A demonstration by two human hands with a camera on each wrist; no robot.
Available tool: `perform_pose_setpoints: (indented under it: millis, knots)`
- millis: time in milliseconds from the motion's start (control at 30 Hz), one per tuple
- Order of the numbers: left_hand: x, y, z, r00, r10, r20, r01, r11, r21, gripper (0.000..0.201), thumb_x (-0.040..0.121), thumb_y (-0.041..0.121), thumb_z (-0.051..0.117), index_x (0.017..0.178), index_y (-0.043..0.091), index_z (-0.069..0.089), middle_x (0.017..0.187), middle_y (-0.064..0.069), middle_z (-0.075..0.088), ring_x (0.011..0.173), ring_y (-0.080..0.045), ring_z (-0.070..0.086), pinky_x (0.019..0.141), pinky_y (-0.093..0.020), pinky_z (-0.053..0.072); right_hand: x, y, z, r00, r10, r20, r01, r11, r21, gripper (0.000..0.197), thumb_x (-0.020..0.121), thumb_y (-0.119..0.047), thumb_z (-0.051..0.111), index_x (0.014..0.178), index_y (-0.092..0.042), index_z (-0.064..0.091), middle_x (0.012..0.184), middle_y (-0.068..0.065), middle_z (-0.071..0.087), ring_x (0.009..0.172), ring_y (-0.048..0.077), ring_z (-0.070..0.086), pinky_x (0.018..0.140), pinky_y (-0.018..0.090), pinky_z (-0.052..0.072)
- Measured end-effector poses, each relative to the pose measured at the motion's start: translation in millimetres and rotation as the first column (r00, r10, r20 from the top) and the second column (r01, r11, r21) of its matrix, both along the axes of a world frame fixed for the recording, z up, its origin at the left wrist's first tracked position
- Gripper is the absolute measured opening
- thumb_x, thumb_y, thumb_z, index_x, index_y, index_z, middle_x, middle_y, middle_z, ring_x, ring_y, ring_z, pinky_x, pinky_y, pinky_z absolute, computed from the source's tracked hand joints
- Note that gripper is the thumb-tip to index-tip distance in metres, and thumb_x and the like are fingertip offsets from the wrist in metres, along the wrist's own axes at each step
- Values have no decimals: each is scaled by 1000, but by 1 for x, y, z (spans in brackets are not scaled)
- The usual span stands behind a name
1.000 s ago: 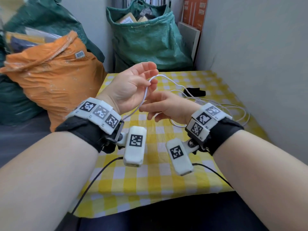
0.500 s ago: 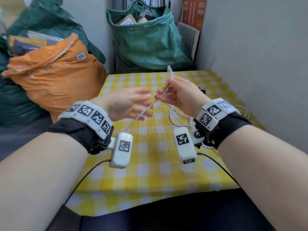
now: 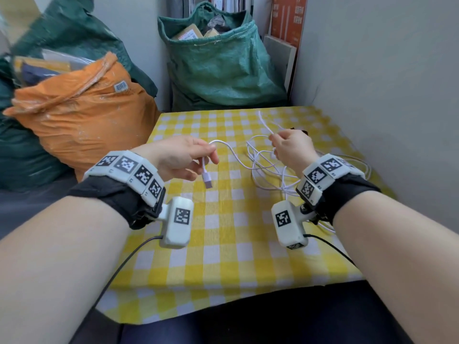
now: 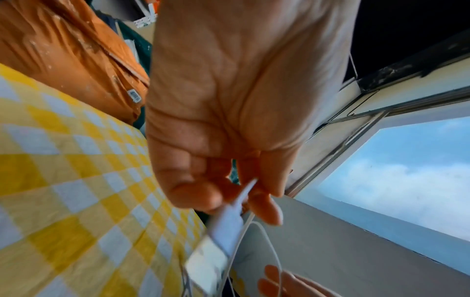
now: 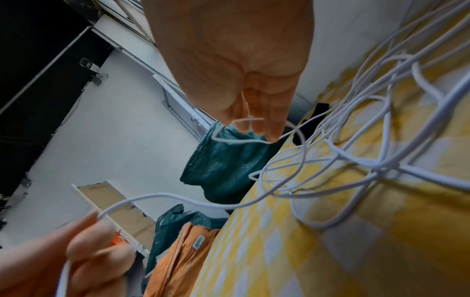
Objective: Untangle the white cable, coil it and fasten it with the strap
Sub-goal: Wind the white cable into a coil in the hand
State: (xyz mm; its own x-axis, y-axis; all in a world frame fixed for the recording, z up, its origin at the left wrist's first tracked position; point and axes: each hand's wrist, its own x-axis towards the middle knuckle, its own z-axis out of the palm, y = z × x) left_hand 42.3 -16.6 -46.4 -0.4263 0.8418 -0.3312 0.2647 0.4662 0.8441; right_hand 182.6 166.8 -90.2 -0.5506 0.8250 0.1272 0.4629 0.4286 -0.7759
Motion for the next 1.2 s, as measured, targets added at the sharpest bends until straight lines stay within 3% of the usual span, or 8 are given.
perform_pose_setpoints:
  millis: [67, 200, 333, 467, 667, 867, 1033, 1200]
  knots:
    - [5, 4, -2, 997, -25, 69, 20, 997, 79, 34, 99, 30, 42, 74, 12, 58, 67, -1, 50, 63, -15, 50, 63, -27, 46, -1, -4, 4, 993, -67, 96, 58, 994, 90, 26, 96, -19, 39, 86, -2, 56, 92, 17, 57, 85, 30, 51, 69, 32, 36]
    - [13, 8, -3, 960, -17, 279, -40, 980, 196, 30, 101, 29, 37, 85, 12, 55, 53, 3, 40, 46, -11, 40, 56, -27, 46, -4, -17, 14, 999, 13, -49, -5, 987, 159, 45, 96, -21, 44, 139, -7, 42, 140, 14, 46, 125, 27, 47, 104, 35, 37]
    - [15, 13, 2, 879, -73, 472, -104, 936, 337, 26, 101, 31, 34, 98, 15, 54, 52, 8, 30, 43, -6, 25, 41, -17, 31, -14, -40, 15, 918, 327, -224, -349, 935, -66, 34, 100, -26, 40, 107, -6, 66, 101, 8, 67, 94, 23, 61, 96, 44, 47]
    - [5, 13, 7, 750, -199, 631, -214, 829, 517, 27, 99, 33, 33, 109, 19, 54, 48, 9, 28, 41, -5, 25, 42, -15, 25, -19, -50, 13, 863, 453, -226, -502, 821, -273, 45, 102, -34, 36, 75, -10, 64, 60, 2, 53, 59, 16, 53, 71, 32, 49]
    - [-46, 3, 8, 627, -148, 765, -586, 557, 588, 28, 101, 30, 30, 104, 18, 55, 41, 5, 26, 35, -5, 23, 38, -16, 23, -28, -38, 0, 945, 310, -106, -326, 921, -211, 39, 97, -36, 48, 66, -14, 56, 58, 0, 41, 47, 11, 36, 47, 24, 39]
    - [-89, -8, -18, 461, 16, 887, -850, 295, 436, 21, 101, 24, 34, 111, 18, 51, 44, 7, 28, 36, -6, 25, 41, -17, 25, -39, -14, -3, 993, 115, 37, -112, 990, -85, 31, 92, -35, 53, 73, -14, 65, 49, -3, 41, 46, 13, 36, 47, 25, 30]
    - [-91, 7, -41, 530, 55, 846, -780, 423, 461, 18, 98, 15, 43, 112, 14, 54, 53, 4, 42, 45, -8, 40, 48, -19, 37, -63, -14, 0, 946, 183, 267, -190, 982, 2, 28, 94, -23, 47, 89, -14, 73, 52, -3, 46, 43, 13, 38, 41, 25, 30]
    - [-73, 25, -45, 760, 81, 645, -516, 679, 522, 24, 101, 17, 36, 108, 11, 58, 72, -4, 67, 75, -19, 67, 75, -29, 56, -79, -33, 18, 717, 454, 529, -514, 857, -38, 19, 91, -33, 57, 92, -24, 74, 48, -8, 44, 40, 7, 40, 33, 13, 25]
